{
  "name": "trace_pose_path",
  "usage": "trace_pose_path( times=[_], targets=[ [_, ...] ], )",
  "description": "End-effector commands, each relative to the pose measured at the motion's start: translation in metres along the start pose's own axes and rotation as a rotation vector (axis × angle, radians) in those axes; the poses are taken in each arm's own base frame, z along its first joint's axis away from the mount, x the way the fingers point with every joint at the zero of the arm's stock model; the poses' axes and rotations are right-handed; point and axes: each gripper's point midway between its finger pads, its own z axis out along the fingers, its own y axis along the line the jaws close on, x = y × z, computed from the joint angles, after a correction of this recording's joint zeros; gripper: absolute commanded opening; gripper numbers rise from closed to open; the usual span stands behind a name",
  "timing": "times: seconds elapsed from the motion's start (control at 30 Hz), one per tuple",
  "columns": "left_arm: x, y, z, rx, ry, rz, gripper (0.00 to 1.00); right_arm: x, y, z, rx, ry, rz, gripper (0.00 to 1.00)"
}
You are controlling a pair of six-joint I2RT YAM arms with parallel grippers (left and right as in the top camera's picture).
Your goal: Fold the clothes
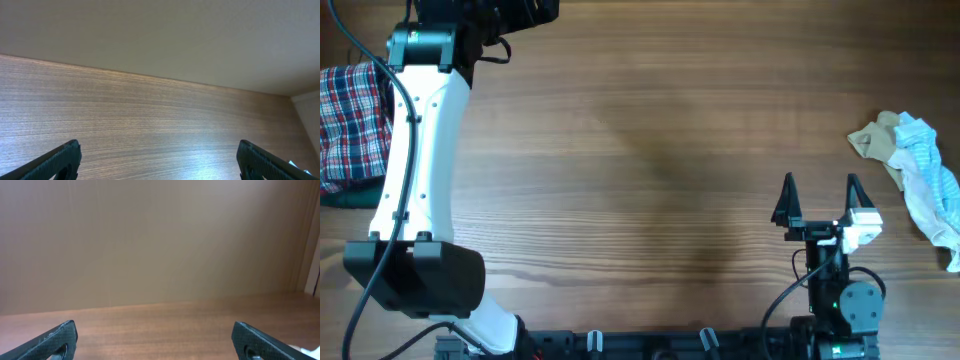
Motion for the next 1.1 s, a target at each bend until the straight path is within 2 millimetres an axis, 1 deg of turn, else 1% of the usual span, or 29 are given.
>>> trace_pose_path(
  times=[0.0, 0.07, 0.13, 0.23, 1.07],
  targets=[
    [-0.003, -0.003, -0.004, 0.010, -0.010, -0.005, 1.00, 0.001, 0.001, -0.001, -0.006, -0.006, -0.016, 1.00],
    [-0.003, -0.003, -0.004, 0.010, -0.010, -0.005, 1.00, 0.008, 0.000, -0.001, -0.003, 0.020, -0.037, 1.00],
    [-0.003, -0.003, -0.004, 0.010, -0.010, -0.005, 1.00, 0.026, -0.002, -0.002, 0.002, 0.095, -0.044, 1.00],
    [-0.003, -0.003, -0.004, 0.010, -0.010, -0.005, 1.00, 0.044, -0.003, -0.004, 0.006, 0.167, -0.046, 1.00],
    [-0.003, -0.003, -0.004, 0.010, -0.010, -0.005, 1.00, 0.043, -0.003, -0.004, 0.006, 0.166, -0.046, 1.00]
  ],
)
